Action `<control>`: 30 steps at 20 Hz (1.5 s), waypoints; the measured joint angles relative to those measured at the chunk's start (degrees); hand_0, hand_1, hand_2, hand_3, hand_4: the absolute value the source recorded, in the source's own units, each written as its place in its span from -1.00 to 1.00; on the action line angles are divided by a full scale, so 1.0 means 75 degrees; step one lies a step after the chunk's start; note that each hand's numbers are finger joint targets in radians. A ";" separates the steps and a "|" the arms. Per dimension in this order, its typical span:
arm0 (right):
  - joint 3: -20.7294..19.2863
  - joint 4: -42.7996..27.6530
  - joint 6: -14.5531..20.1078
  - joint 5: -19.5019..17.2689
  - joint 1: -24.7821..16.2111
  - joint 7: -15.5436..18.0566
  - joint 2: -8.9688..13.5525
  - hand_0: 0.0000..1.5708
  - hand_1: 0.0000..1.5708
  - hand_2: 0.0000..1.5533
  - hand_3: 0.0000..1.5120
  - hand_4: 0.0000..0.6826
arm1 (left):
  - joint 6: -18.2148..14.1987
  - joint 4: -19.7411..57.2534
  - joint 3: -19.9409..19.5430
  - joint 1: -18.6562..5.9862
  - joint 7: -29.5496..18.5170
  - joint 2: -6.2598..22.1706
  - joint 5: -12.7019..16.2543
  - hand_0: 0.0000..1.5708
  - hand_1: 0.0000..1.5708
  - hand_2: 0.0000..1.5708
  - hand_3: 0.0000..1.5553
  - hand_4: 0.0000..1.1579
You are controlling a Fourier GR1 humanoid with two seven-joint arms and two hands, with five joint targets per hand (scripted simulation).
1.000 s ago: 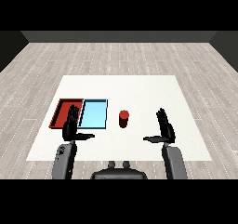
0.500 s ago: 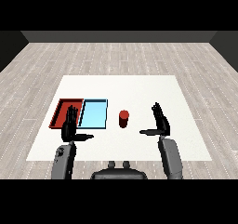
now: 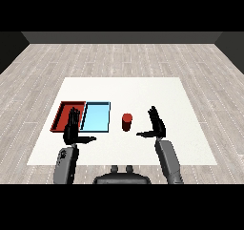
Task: Pick the red can and put it in the red box
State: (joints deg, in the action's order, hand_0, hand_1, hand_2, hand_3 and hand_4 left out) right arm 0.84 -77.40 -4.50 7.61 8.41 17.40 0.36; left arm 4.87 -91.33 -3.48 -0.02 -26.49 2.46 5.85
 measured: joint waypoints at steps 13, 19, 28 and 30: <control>0.1064 0.1278 0.0858 0.0956 0.0579 0.0602 -0.0046 -1.00 -1.00 -1.00 -1.00 -1.00 | 0.0039 -0.0093 -0.0069 0.0016 0.0086 0.0053 0.0121 -1.00 -1.00 -1.00 -1.00 -1.00; 0.1262 0.1861 0.0937 0.1399 0.0859 0.0898 -0.0048 -1.00 -1.00 -1.00 -1.00 -1.00 | 0.0010 -0.0151 -0.0012 0.0012 0.0095 0.0018 0.0064 -1.00 -1.00 -1.00 -1.00 -1.00; 0.1936 0.2802 0.1310 0.2137 0.1476 0.1393 -0.0049 -1.00 -1.00 -1.00 -1.00 -1.00 | 0.0036 -0.0123 -0.0036 -0.0063 0.0068 -0.0007 0.0159 -1.00 -1.00 -1.00 -1.00 -1.00; 0.1994 0.3145 0.1332 0.2325 0.1733 0.1526 -0.0049 -1.00 -1.00 -1.00 -1.00 -1.00 | 0.0062 -0.0060 -0.0012 -0.0079 0.0018 -0.0025 0.0161 -1.00 -1.00 -1.00 -1.00 -1.00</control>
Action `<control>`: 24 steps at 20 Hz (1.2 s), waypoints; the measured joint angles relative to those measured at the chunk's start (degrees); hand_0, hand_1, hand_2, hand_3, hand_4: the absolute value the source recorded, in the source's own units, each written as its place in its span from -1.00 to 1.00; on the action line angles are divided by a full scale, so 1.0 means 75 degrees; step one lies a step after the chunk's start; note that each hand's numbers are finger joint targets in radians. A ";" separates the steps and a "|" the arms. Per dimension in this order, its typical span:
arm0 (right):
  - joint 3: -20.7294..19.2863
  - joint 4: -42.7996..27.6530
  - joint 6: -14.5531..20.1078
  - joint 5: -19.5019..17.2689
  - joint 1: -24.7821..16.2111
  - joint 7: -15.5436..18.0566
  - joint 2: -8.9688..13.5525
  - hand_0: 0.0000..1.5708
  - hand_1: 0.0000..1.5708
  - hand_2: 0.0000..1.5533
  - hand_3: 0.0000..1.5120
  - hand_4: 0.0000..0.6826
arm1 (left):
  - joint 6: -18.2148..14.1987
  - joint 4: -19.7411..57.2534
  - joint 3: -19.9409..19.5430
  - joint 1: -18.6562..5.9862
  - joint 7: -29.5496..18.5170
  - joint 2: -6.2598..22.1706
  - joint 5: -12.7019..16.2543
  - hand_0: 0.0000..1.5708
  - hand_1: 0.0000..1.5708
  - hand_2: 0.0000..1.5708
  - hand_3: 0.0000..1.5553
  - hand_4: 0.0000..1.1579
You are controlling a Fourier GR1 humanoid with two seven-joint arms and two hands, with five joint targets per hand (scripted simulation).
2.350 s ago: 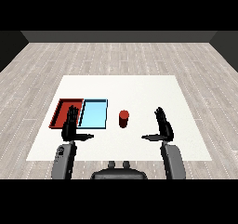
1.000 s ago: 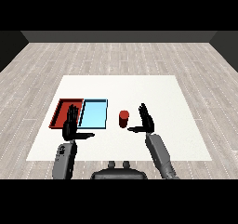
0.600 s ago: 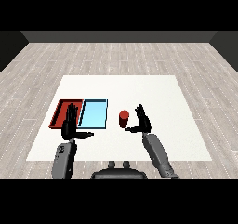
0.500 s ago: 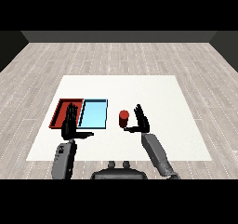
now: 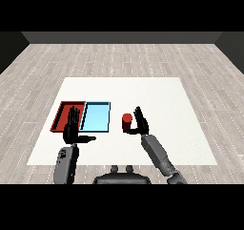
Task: Pick the red can and put it in the red box
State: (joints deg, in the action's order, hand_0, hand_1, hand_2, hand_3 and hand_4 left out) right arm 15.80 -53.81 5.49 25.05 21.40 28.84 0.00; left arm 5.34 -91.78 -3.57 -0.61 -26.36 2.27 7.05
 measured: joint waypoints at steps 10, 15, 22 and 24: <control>0.0421 0.0865 0.0446 0.0640 0.0684 0.0209 0.0003 -1.00 -1.00 -1.00 -1.00 -1.00 | 0.0211 0.0048 -0.0035 0.0218 -0.0258 0.0056 0.0050 -1.00 -1.00 -1.00 -1.00 -1.00; 0.0550 0.0985 0.0524 0.0831 0.0749 0.0225 0.0007 -1.00 -1.00 -1.00 -1.00 -1.00 | 0.0209 -0.0121 -0.0016 0.0262 -0.0126 0.0039 0.0088 -1.00 -1.00 -1.00 -1.00 -1.00; 0.0846 0.1274 0.0676 0.1142 0.1122 0.0277 0.0002 -1.00 -1.00 -1.00 -1.00 -1.00 | -0.0060 -0.0210 0.0173 0.0235 -0.0049 -0.0133 -0.0155 -1.00 -1.00 -1.00 -1.00 -1.00; 0.0915 0.1192 0.0748 0.1190 0.1116 0.0173 0.0001 -1.00 -1.00 -1.00 -1.00 -1.00 | -0.0008 -0.0499 0.0127 0.0413 0.0084 -0.0061 -0.0062 -1.00 -1.00 -1.00 -1.00 -1.00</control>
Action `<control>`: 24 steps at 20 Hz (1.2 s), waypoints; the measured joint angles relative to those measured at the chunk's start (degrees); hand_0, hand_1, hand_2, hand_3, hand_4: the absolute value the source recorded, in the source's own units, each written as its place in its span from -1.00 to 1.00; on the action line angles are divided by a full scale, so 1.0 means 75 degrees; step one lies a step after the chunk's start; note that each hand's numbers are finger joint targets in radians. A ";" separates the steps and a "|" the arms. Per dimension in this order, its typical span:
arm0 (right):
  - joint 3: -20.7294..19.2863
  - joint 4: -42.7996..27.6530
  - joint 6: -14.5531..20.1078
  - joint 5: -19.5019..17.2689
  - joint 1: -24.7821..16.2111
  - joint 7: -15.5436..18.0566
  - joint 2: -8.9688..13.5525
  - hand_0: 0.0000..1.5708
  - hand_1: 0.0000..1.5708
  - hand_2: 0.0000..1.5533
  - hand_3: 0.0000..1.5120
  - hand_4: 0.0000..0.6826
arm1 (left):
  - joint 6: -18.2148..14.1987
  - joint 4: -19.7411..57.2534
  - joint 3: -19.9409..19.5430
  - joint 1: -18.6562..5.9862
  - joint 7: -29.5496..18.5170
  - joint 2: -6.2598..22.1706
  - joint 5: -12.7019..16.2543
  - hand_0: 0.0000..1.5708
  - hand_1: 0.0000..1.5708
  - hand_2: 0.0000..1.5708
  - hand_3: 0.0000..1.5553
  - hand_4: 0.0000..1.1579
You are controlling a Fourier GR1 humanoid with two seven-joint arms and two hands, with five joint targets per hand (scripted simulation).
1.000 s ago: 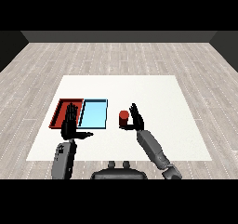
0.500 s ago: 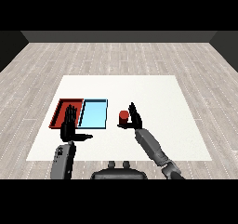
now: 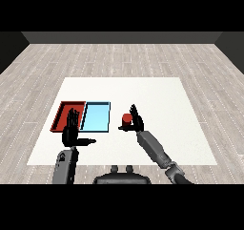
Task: Pick the red can and put it in the red box
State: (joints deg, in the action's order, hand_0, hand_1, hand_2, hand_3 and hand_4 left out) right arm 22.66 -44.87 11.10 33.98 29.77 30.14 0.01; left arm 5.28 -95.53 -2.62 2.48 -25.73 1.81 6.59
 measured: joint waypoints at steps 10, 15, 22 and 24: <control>0.0159 0.0058 0.0075 0.0230 0.0176 -0.0122 0.0004 -1.00 -1.00 -1.00 -1.00 -1.00 | 0.0076 0.0517 -0.0292 -0.0584 0.0028 0.0154 0.0202 -1.00 -1.00 -1.00 -1.00 -1.00; 0.0678 0.0682 0.0210 0.0817 0.0569 0.0214 0.0003 -1.00 -1.00 -1.00 -1.00 -1.00 | 0.0210 0.0331 -0.0302 -0.0376 -0.0029 0.0171 0.0316 -1.00 -1.00 -1.00 -1.00 -1.00; 0.1125 0.1377 0.0401 0.1528 0.1100 0.0248 0.0002 0.78 0.78 0.82 0.81 -0.14 | 0.0144 0.0394 -0.0232 -0.0315 -0.0134 0.0116 0.0269 -1.00 -1.00 -1.00 -1.00 -1.00; 0.1277 0.1505 0.0710 0.1608 0.1153 0.0380 0.0003 0.94 0.94 0.93 0.93 0.44 | 0.0185 0.0302 -0.0187 -0.0196 -0.0150 0.0122 0.0251 -1.00 -1.00 -1.00 -1.00 -1.00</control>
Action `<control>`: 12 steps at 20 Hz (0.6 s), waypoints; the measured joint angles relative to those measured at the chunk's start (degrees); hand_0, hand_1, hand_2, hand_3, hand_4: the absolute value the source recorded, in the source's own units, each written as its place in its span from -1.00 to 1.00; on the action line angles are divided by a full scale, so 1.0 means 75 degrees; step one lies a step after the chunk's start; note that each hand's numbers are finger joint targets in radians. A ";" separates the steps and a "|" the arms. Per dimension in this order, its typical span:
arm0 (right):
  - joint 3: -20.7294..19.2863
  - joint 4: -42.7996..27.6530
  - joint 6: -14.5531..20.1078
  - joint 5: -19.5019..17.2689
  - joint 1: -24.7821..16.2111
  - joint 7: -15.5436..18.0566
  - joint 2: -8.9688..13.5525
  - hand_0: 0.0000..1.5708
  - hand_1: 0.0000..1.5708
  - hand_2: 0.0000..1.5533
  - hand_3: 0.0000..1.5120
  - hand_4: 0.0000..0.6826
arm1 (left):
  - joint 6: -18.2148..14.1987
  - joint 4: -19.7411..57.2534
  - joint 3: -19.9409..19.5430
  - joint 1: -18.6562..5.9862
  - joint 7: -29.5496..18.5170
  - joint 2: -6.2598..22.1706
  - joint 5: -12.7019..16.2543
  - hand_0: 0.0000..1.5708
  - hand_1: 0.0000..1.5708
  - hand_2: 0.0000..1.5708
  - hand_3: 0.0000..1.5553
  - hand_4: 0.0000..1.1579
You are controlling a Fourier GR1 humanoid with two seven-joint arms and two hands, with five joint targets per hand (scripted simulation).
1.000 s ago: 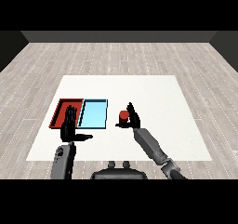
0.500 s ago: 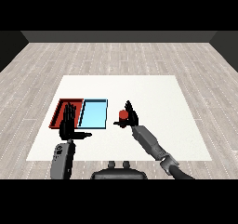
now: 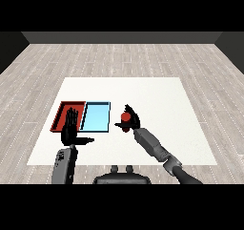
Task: Pick the red can and put it in the red box
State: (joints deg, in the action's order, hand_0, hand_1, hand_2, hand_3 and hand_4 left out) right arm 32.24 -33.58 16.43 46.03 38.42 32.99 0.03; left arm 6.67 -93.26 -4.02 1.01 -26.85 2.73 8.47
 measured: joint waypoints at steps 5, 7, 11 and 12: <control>0.0483 0.0229 0.0731 0.0260 0.0295 -0.0092 -0.0003 0.96 0.96 0.89 0.87 0.68 | 0.0009 0.0068 -0.0086 -0.0047 -0.0069 0.0066 -0.0013 -1.00 -1.00 -1.00 -1.00 -1.00; 0.0540 0.0318 0.0871 0.0201 0.0326 -0.0153 -0.0002 0.96 0.96 0.90 0.88 0.69 | 0.0039 -0.0001 -0.0122 -0.0061 0.0070 0.0105 0.0068 -1.00 -1.00 -1.00 -1.00 -1.00; 0.0753 0.0450 0.1051 0.0241 0.0480 -0.0215 0.0007 0.95 0.95 0.90 0.88 0.61 | 0.0016 0.0206 -0.0087 -0.0160 -0.0028 0.0032 0.0026 -1.00 -1.00 -1.00 -1.00 -1.00; 0.0685 0.0407 0.1076 0.0123 0.0447 -0.0253 0.0006 0.95 0.95 0.89 0.87 0.61 | -0.0008 0.0201 -0.0061 -0.0128 -0.0073 -0.0008 0.0001 -1.00 -1.00 -1.00 -1.00 -1.00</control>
State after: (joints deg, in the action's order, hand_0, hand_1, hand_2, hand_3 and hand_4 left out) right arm 37.37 -30.53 24.50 46.95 41.77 31.10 0.08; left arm 6.61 -91.76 -4.48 0.05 -27.40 2.67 8.48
